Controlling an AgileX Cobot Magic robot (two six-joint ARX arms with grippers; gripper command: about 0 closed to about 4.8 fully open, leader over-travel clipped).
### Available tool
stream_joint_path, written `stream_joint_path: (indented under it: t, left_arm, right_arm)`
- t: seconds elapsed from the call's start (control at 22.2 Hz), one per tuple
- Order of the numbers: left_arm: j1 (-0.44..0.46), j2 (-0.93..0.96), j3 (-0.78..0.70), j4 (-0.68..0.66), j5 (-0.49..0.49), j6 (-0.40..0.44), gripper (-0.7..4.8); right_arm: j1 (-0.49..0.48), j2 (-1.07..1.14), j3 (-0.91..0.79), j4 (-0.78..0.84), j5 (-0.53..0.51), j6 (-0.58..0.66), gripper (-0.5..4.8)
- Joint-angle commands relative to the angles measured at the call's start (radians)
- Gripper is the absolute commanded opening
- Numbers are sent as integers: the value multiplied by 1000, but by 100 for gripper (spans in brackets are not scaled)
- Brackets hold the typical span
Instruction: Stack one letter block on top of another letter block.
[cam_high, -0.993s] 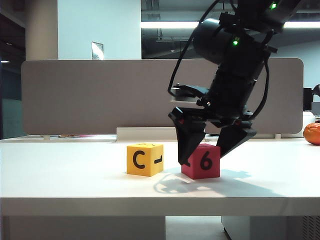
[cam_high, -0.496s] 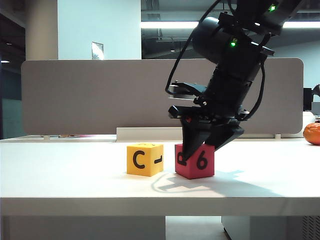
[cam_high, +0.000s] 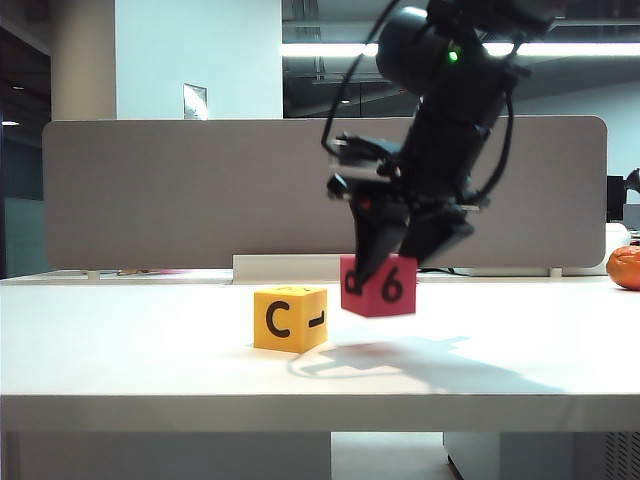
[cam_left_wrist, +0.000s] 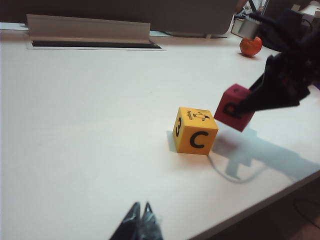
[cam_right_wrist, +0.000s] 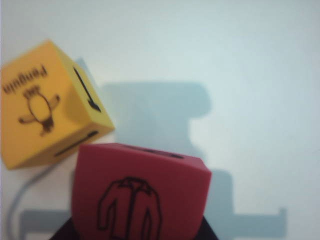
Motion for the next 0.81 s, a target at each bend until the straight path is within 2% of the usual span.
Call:
stream_joint_path:
  t: [0.05,0.23,0.81]
  left_arm:
    - [2,1,4,-5,5,-4,-6]
    - [2,1,4,-5,4,-4,-6]
    - [2,1,4,-5,4,-3,-6]
  right_arm:
    - [4,-5,77,-41,-2,0,174]
    - [13,-5,127,-47,-7,0,174]
    - [93,-2,130,25,-27,-7,176]
